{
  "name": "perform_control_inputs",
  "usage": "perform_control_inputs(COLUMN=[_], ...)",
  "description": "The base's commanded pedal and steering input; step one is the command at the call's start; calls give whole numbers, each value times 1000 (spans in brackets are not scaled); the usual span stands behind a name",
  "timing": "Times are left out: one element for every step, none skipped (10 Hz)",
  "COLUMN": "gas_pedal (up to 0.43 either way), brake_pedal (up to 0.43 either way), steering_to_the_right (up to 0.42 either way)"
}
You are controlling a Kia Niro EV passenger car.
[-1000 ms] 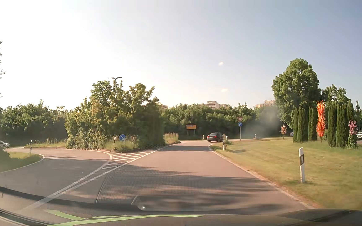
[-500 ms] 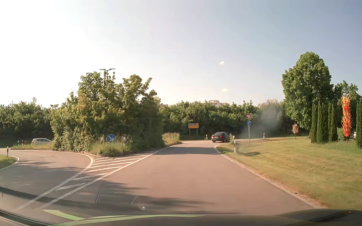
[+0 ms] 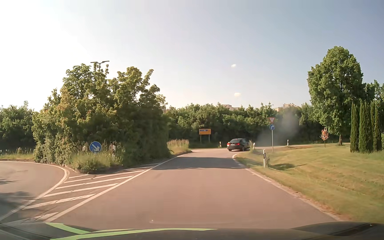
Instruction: Follow the waypoints while adhering to traffic rules and regulations
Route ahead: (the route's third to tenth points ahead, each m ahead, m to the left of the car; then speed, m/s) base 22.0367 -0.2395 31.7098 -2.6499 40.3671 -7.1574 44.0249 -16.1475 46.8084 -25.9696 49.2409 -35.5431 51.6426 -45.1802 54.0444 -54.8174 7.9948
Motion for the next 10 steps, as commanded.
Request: perform_control_inputs(gas_pedal=[0,0,0,0,0,0,0,0,0,0], brake_pedal=[91,98,104,116,116,122,116,128,134,140], steering_to_the_right=[17,21,22,22,21,22,22,22,23,23])
